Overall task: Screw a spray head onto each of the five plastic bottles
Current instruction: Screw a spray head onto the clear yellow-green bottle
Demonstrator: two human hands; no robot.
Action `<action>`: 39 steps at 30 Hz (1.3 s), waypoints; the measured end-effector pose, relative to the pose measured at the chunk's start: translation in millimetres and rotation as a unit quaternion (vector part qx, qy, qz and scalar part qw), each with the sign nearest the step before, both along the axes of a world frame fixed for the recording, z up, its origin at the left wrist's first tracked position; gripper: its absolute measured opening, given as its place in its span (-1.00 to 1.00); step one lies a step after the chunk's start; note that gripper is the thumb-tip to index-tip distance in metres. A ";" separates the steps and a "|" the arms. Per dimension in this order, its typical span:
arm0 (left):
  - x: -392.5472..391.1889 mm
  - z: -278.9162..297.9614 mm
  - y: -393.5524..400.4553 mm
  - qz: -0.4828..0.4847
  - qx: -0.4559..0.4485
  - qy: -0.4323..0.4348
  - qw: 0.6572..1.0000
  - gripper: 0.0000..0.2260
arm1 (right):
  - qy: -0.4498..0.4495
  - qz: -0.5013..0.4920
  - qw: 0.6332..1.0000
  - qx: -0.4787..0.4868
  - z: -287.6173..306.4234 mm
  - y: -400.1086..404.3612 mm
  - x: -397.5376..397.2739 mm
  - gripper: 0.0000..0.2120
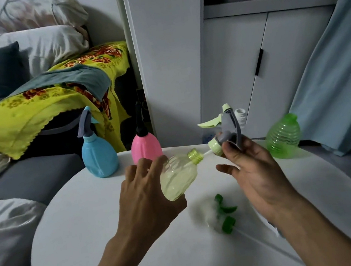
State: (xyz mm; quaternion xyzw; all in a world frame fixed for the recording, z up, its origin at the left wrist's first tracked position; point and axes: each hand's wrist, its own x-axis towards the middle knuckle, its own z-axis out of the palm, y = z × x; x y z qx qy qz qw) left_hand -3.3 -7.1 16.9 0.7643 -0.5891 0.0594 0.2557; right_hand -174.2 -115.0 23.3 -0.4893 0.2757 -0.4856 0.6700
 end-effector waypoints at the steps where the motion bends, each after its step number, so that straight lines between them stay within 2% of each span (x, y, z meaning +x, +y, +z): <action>1: 0.0 0.3 0.2 -0.001 -0.002 -0.002 1.000 -0.28 | 0.002 0.004 1.000 -0.002 -1.1 2.0 3.3 -0.82; 15: 1.7 -0.6 0.4 0.001 0.005 -0.024 1.000 -0.25 | 0.004 0.021 1.000 0.001 -7.3 5.4 13.0 -0.76; 22: 4.9 -1.9 3.1 -0.007 0.003 -0.027 1.000 -0.25 | 0.034 0.014 0.999 -0.016 -7.1 5.4 11.8 -0.58; 25: 9.9 -0.2 3.6 -0.012 0.001 -0.038 0.999 -0.25 | 0.072 -0.021 0.996 -0.052 -9.2 2.0 8.9 -0.42; 27: 13.8 1.5 4.0 -0.021 -0.001 -0.045 0.999 -0.26 | 0.156 -0.074 0.973 -0.153 -6.5 1.7 4.3 -0.36; 28: 15.6 2.3 4.3 -0.027 -0.004 -0.051 0.998 -0.27 | 0.213 -0.099 0.943 -0.234 -4.3 0.5 0.2 -0.34; 29: 17.3 3.1 4.8 -0.034 -0.007 -0.057 0.998 -0.27 | 0.267 -0.119 0.895 -0.336 -2.3 -1.9 -4.4 -0.37; 31: 19.1 5.0 6.5 -0.048 -0.012 -0.063 0.997 -0.28 | 0.342 -0.127 0.773 -0.520 2.5 -6.6 -9.7 -0.54; 32: 19.5 6.2 7.4 -0.054 -0.013 -0.068 0.996 -0.28 | 0.361 -0.120 0.730 -0.567 4.7 -7.5 -10.2 -0.61; 33: 19.4 7.2 7.7 -0.060 -0.011 -0.077 0.995 -0.27 | 0.373 -0.111 0.707 -0.591 5.5 -8.0 -10.8 -0.65; 35: 19.7 7.8 10.0 -0.067 0.000 -0.100 0.993 -0.26 | 0.374 -0.079 0.704 -0.598 4.3 -6.8 -11.2 -0.66; 39: 21.8 8.5 14.5 -0.076 0.013 -0.104 0.992 -0.27 | 0.345 0.003 0.774 -0.531 1.3 -0.1 -14.0 -0.73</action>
